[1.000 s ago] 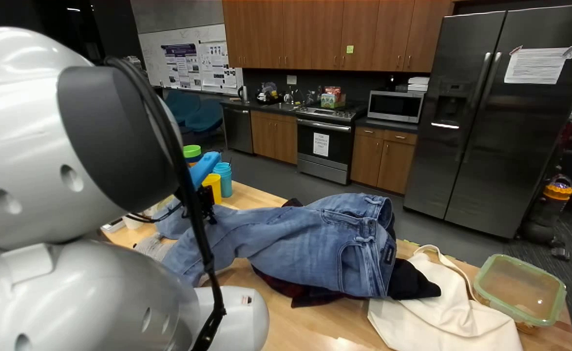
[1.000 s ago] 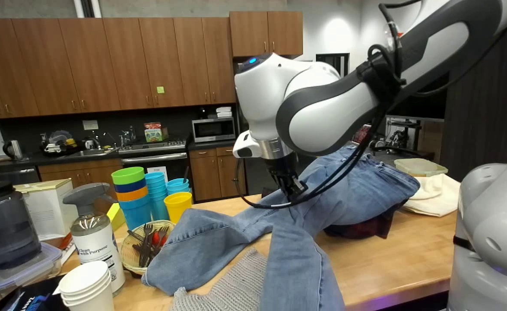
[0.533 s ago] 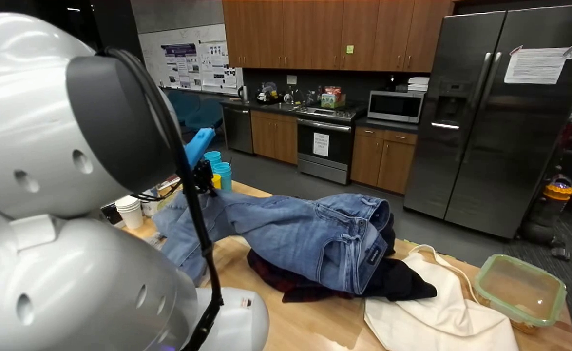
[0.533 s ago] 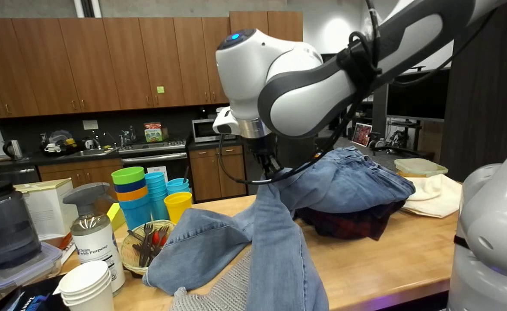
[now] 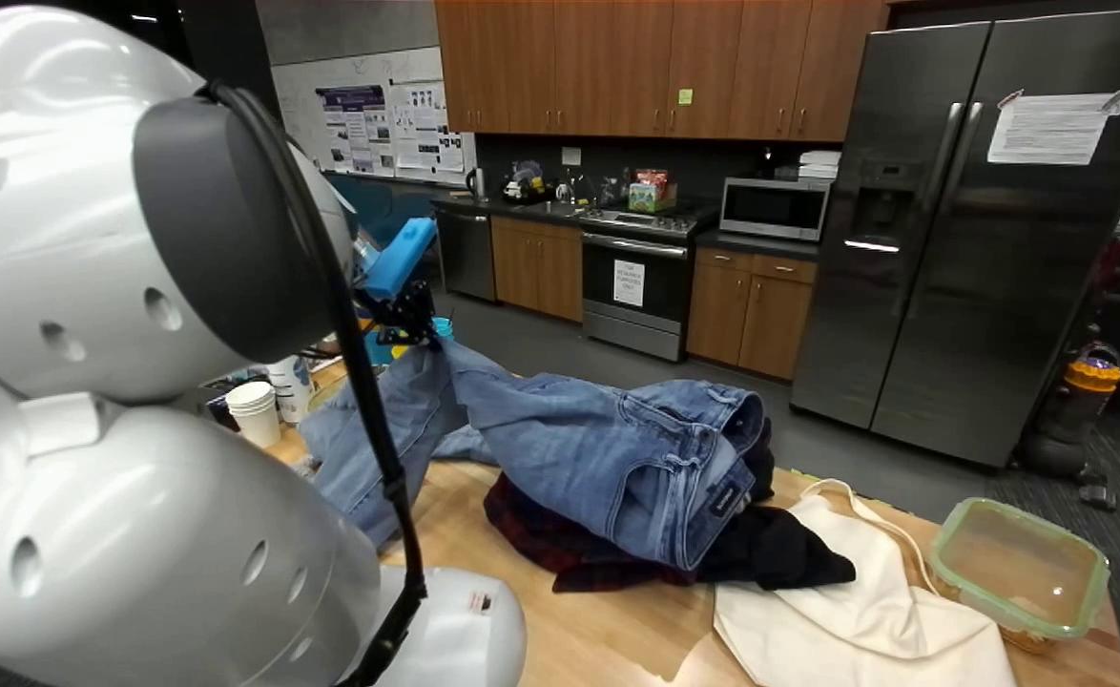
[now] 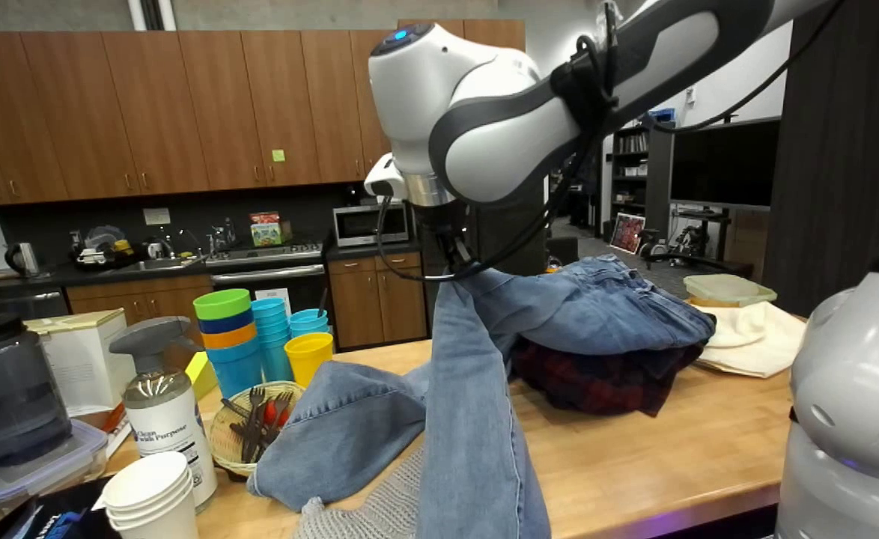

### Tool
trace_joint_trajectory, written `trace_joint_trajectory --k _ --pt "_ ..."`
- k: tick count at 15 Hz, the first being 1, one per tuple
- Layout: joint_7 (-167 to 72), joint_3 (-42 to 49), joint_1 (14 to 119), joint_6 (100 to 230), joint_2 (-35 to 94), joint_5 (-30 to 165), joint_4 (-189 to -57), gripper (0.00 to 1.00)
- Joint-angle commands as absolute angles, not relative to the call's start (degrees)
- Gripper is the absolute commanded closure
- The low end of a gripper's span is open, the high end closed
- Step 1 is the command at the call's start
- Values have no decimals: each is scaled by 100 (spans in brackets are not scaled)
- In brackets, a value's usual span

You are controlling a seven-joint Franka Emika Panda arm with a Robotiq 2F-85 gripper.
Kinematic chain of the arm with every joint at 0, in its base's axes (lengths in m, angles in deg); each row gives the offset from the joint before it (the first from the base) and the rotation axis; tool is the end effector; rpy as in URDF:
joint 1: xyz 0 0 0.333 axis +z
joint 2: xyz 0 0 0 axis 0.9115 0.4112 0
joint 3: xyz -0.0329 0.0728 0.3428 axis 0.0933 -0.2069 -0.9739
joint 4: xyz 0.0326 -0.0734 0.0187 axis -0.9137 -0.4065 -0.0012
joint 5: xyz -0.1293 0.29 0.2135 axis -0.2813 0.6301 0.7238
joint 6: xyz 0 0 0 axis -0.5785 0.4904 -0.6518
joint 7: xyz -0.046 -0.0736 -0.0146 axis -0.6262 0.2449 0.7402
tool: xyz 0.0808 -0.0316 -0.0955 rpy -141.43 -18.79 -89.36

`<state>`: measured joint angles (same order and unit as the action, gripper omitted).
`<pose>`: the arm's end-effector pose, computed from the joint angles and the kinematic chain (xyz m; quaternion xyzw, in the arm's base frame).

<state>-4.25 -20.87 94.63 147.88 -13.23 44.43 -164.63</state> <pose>0.2812 0.3060 0.5372 0.6296 0.7202 0.0879 0.2779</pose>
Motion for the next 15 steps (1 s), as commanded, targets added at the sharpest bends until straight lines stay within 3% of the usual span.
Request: trace_joint_trajectory --k 1,15 --pt "-441 -2015 9272 14696 -1373 4386 -16100 99" --pt "-456 -2068 9043 14728 -912 4388 -15429 99"
